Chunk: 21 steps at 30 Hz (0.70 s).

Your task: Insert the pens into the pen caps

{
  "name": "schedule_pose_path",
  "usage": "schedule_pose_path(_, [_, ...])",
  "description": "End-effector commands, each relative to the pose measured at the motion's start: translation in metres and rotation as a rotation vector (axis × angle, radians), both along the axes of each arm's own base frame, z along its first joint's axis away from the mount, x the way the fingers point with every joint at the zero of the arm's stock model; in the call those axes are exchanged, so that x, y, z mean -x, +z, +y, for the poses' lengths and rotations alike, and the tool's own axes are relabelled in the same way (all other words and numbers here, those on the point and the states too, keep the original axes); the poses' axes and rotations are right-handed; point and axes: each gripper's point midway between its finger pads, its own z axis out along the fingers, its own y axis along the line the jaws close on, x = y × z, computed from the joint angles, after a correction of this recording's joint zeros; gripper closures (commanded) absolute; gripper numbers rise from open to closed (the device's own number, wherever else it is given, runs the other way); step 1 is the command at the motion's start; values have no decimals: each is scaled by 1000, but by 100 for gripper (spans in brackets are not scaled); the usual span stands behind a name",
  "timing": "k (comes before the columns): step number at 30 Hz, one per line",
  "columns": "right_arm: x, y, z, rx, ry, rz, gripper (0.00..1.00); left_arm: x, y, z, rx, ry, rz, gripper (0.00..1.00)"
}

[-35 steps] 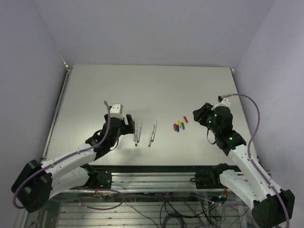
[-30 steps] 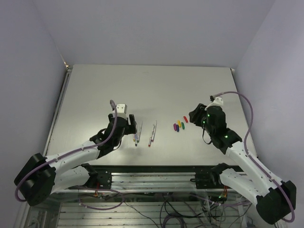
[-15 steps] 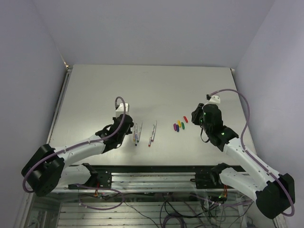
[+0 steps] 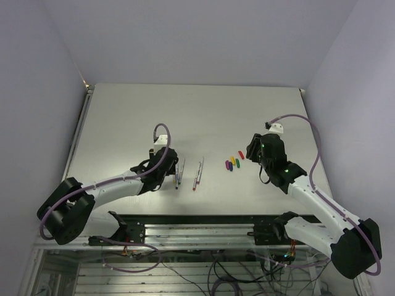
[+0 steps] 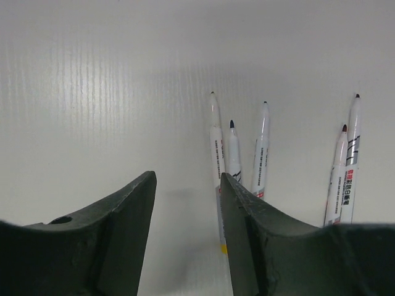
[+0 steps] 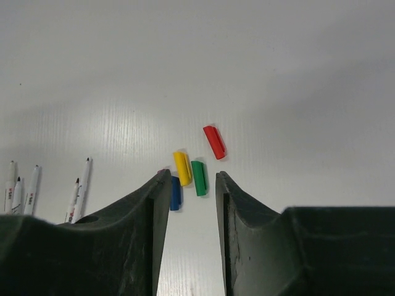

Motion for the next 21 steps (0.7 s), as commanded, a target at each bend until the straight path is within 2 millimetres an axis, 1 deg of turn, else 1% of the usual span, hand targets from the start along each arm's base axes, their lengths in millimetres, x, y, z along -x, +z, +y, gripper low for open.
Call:
schedule_pose_path(1, [-4, 14, -3, -18, -30, -61, 64, -5, 7, -13, 36, -11, -1, 41])
schedule_pose_path(4, [-3, 15, -3, -25, -28, -71, 65, -5, 2, -16, 38, -23, 14, 43])
schedule_pose_path(10, [0, 10, -5, -23, -33, -61, 68, -4, -9, -24, 33, -40, 47, 49])
schedule_pose_path(21, [2, 4, -6, -29, -42, -45, 70, -4, -18, -35, 27, -70, 71, 50])
